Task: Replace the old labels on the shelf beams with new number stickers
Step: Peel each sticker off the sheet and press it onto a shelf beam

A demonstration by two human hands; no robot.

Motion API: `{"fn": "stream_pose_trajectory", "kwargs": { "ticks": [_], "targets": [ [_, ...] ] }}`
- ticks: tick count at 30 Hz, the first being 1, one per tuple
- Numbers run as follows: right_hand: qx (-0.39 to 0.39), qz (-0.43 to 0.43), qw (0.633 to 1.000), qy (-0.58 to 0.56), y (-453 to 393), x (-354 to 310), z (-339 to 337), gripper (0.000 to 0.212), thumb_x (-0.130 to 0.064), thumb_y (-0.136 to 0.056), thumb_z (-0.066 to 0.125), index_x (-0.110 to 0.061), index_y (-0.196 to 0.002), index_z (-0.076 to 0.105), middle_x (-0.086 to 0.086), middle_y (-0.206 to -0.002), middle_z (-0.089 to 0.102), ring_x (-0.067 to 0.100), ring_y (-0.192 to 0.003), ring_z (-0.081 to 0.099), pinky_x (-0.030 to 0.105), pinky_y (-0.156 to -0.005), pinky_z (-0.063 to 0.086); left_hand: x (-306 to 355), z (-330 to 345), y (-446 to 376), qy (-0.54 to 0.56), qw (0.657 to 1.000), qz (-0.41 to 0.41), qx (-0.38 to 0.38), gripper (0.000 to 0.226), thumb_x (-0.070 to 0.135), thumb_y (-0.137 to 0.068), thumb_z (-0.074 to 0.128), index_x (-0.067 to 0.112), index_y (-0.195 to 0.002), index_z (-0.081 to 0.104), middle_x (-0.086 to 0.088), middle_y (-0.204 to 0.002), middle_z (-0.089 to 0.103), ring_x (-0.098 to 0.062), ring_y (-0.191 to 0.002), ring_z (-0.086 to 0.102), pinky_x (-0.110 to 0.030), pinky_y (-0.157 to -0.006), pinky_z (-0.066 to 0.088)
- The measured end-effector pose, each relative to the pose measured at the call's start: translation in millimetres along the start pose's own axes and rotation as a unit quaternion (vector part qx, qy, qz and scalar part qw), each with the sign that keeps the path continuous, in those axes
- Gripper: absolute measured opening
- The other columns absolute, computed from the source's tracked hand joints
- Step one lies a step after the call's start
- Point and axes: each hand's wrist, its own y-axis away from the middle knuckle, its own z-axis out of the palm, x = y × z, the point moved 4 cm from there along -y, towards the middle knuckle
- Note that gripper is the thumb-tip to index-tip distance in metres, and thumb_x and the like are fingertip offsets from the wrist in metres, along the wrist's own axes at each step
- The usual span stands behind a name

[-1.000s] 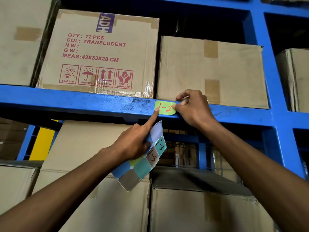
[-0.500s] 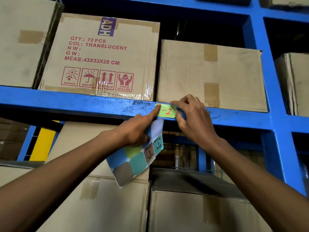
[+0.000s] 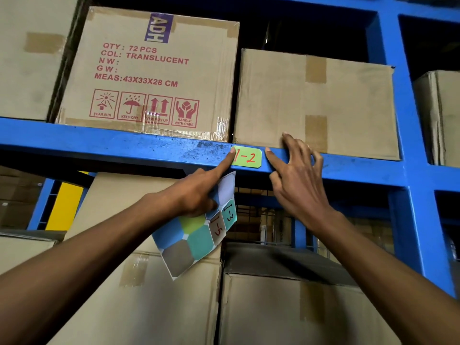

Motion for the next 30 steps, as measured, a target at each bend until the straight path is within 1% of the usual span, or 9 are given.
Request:
{"fn": "stream_pose_trajectory", "kwargs": {
  "ticks": [2, 5, 7, 9, 11, 14, 18, 23, 30],
  "targets": [
    [0.002, -0.020, 1.000, -0.006, 2, -8, -3, 0.051, -0.021, -0.088, 0.044, -0.023, -0.139, 0.037, 0.014, -0.156, 0.016, 0.029, -0.141, 0.016, 0.050, -0.111, 0.013, 1, 5, 3, 0.005, 1.000, 0.003, 0.004, 0.111, 0.003, -0.080, 0.062, 0.040, -0.143, -0.022, -0.008, -0.060, 0.038, -0.029, -0.060, 0.042, -0.040, -0.057, 0.035],
    [-0.030, -0.077, 0.996, 0.025, 7, -23, 4, 0.057, -0.020, -0.086, 0.044, -0.026, -0.141, 0.031, 0.013, -0.158, 0.007, 0.028, -0.143, 0.011, 0.048, -0.109, 0.010, 2, 13, 10, -0.009, 1.000, 0.010, 0.018, 0.114, 0.004, -0.080, 0.063, 0.042, -0.137, -0.028, -0.013, -0.062, 0.045, -0.032, -0.061, 0.046, -0.048, -0.058, 0.039],
    [-0.045, -0.082, 0.995, 0.033, 12, -26, 11, 0.058, -0.021, -0.086, 0.043, -0.026, -0.142, 0.028, 0.013, -0.159, 0.002, 0.028, -0.144, 0.008, 0.046, -0.109, 0.008, 4, 17, 11, -0.006, 1.000, 0.016, 0.023, 0.114, 0.003, -0.079, 0.062, 0.040, -0.136, -0.030, -0.015, -0.065, 0.051, -0.034, -0.061, 0.048, -0.051, -0.060, 0.042],
    [-0.042, -0.065, 0.997, 0.029, 16, -20, 12, 0.059, -0.021, -0.086, 0.044, -0.026, -0.142, 0.028, 0.014, -0.158, 0.003, 0.028, -0.145, 0.009, 0.046, -0.109, 0.007, 5, 21, 12, 0.005, 0.999, 0.019, 0.028, 0.114, 0.001, -0.078, 0.061, 0.035, -0.140, -0.028, -0.007, -0.062, 0.048, -0.030, -0.059, 0.045, -0.051, -0.060, 0.042],
    [-0.041, -0.047, 0.997, 0.035, 21, -8, 11, 0.060, -0.019, -0.086, 0.046, -0.028, -0.143, 0.027, 0.016, -0.158, 0.006, 0.029, -0.145, 0.010, 0.048, -0.110, 0.008, 5, 24, 12, 0.015, 0.999, 0.015, 0.029, 0.114, 0.000, -0.077, 0.062, 0.033, -0.143, -0.026, 0.000, -0.060, 0.042, -0.024, -0.056, 0.042, -0.047, -0.058, 0.039],
    [-0.046, -0.028, 0.998, 0.034, 25, 2, 6, 0.060, -0.019, -0.088, 0.046, -0.028, -0.144, 0.028, 0.017, -0.158, 0.006, 0.029, -0.145, 0.010, 0.048, -0.111, 0.008, 4, 26, 12, 0.029, 0.999, 0.013, 0.036, 0.114, -0.001, -0.077, 0.063, 0.031, -0.145, -0.022, 0.001, -0.057, 0.036, -0.015, -0.052, 0.036, -0.036, -0.054, 0.032],
    [-0.010, -0.027, 1.000, 0.005, 16, -12, -5, 0.052, -0.017, -0.084, 0.046, -0.020, -0.136, 0.042, 0.019, -0.156, 0.014, 0.031, -0.142, 0.017, 0.049, -0.109, 0.014, 7, 27, 13, 0.041, 0.998, 0.014, 0.038, 0.114, -0.002, -0.077, 0.063, 0.030, -0.146, -0.021, 0.002, -0.055, 0.034, -0.012, -0.049, 0.034, -0.029, -0.048, 0.026],
    [-0.043, -0.075, 0.995, 0.039, 4, -26, 5, 0.062, -0.020, -0.087, 0.043, -0.029, -0.144, 0.021, 0.014, -0.158, 0.000, 0.028, -0.144, 0.006, 0.048, -0.109, 0.008, 8, 28, 15, 0.034, 0.999, 0.010, 0.040, 0.113, 0.000, -0.079, 0.063, 0.033, -0.144, -0.023, 0.000, -0.053, 0.036, -0.015, -0.047, 0.035, -0.032, -0.048, 0.027],
    [-0.034, 0.008, 0.999, 0.035, 2, -10, 12, 0.069, -0.016, -0.088, 0.043, -0.035, -0.146, 0.011, 0.017, -0.158, 0.002, 0.030, -0.144, 0.005, 0.050, -0.112, 0.007, 2, 24, 14, 0.044, 0.999, 0.009, 0.030, 0.115, 0.000, -0.077, 0.062, 0.039, -0.143, -0.024, -0.003, -0.058, 0.038, -0.025, -0.056, 0.039, -0.038, -0.056, 0.033]
  ]
}}
